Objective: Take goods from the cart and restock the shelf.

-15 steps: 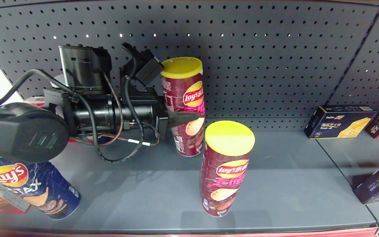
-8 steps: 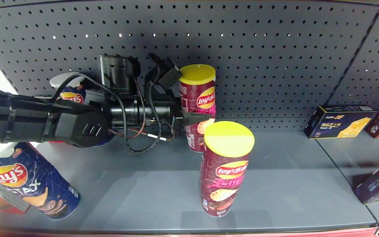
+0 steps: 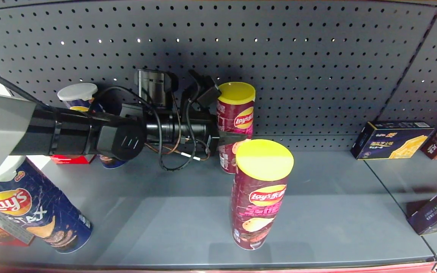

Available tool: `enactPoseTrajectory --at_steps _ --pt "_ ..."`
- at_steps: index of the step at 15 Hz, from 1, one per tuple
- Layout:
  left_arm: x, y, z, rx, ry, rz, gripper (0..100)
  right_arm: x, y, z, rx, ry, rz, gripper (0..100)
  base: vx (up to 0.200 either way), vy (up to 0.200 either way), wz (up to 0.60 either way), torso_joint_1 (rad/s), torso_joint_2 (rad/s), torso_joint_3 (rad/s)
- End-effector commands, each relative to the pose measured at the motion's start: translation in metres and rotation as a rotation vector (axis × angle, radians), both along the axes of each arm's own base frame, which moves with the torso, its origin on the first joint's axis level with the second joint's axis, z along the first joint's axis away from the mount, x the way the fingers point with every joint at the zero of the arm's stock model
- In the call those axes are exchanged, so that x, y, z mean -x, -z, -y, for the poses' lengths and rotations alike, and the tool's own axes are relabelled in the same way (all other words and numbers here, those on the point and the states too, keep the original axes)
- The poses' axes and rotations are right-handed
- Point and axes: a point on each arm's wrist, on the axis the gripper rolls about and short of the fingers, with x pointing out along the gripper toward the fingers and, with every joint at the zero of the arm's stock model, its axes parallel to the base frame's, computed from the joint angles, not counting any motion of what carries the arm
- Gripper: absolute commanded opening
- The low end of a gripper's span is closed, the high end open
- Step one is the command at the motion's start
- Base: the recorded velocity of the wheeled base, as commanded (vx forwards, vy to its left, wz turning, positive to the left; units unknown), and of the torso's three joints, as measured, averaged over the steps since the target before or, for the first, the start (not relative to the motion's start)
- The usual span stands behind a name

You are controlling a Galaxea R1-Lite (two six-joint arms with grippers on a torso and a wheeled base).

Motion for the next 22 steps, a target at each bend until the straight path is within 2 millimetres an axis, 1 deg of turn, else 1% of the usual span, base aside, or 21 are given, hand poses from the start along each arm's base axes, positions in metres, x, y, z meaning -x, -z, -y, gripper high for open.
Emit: enactPoseTrajectory --at_steps 1,5,14,15,18,19,20,22 --pt "-0.001 0.002 0.000 -0.001 -0.001 -0.002 0 0.000 0.000 0.000 0.000 0.000 0.000 100 0.000 0.000 0.00 0.000 0.00 0.000" --pt "-0.001 0.004 -0.001 -0.010 0.000 -0.001 0 0.000 0.000 0.000 0.000 0.000 0.000 100 0.000 0.000 0.00 0.000 0.00 0.000" --pt "0.001 0.017 0.000 -0.037 0.000 -0.009 0 0.000 0.000 0.000 0.000 0.000 0.000 100 0.000 0.000 0.00 0.000 0.00 0.000" --pt "0.001 0.019 0.000 -0.040 -0.003 -0.012 100 0.000 0.000 0.000 0.000 0.000 0.000 100 0.000 0.000 0.00 0.000 0.00 0.000" --pt "0.003 0.021 -0.002 -0.045 -0.017 -0.003 100 0.000 0.000 0.000 0.000 0.000 0.000 100 0.000 0.000 0.00 0.000 0.00 0.000" --pt "0.005 0.019 -0.004 -0.036 -0.029 0.020 100 0.000 0.000 0.000 0.000 0.000 0.000 100 0.000 0.000 0.00 0.000 0.00 0.000" --pt "0.009 0.016 -0.006 -0.029 -0.032 0.030 100 0.000 0.000 0.000 0.000 0.000 0.000 100 0.000 0.000 0.00 0.000 0.00 0.000" --pt "0.023 0.008 -0.018 -0.021 -0.050 0.052 100 0.000 0.000 0.000 0.000 0.000 0.000 100 0.000 0.000 0.00 0.000 0.00 0.000"
